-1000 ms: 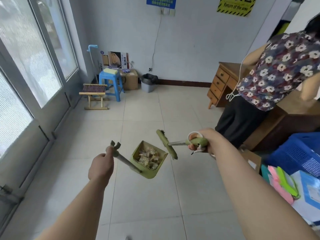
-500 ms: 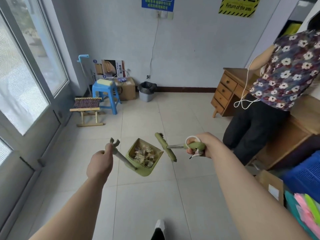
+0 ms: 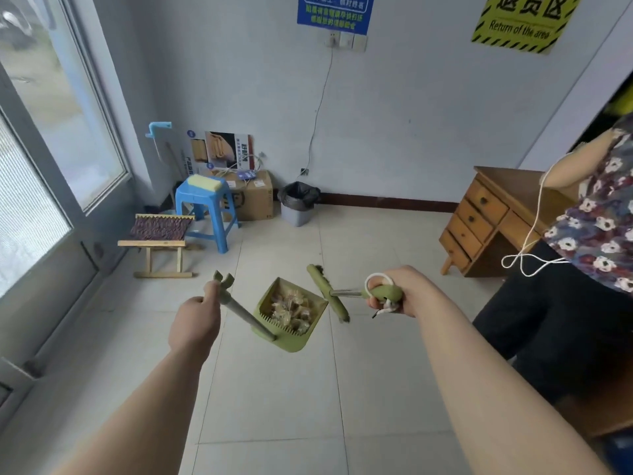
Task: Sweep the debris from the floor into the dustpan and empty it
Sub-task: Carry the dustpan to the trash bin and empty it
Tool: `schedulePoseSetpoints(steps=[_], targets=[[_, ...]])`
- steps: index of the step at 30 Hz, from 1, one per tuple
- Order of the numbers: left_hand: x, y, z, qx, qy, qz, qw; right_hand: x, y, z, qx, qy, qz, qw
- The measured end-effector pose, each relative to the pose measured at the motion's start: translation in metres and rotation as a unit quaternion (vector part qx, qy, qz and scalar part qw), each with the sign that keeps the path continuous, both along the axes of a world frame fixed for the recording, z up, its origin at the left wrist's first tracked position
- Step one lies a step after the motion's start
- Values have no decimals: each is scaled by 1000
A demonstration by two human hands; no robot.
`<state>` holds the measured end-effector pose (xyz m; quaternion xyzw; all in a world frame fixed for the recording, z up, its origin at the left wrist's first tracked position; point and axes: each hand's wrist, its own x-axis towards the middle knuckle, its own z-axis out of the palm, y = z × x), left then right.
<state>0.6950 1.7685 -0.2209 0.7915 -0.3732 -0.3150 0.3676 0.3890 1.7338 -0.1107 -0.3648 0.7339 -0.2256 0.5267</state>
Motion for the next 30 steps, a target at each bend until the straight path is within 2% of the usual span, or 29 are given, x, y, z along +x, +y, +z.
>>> schedulePoseSetpoints(steps=[10,20,26,30], targets=[[-22,-219,-2,11,32,-1,999,-12,-215,-6,14,-14,-24,1000],[-26,-441,19,4,17,-38,999,-13,-411,4,24,-24,-60,998],[-33,-565,3,15,-35,-38,999,-29,-534,0,20,4,-44,999],[-42,-644,-5,14,-51,-5,999,-45,-623,-2,13,12,-37,999]])
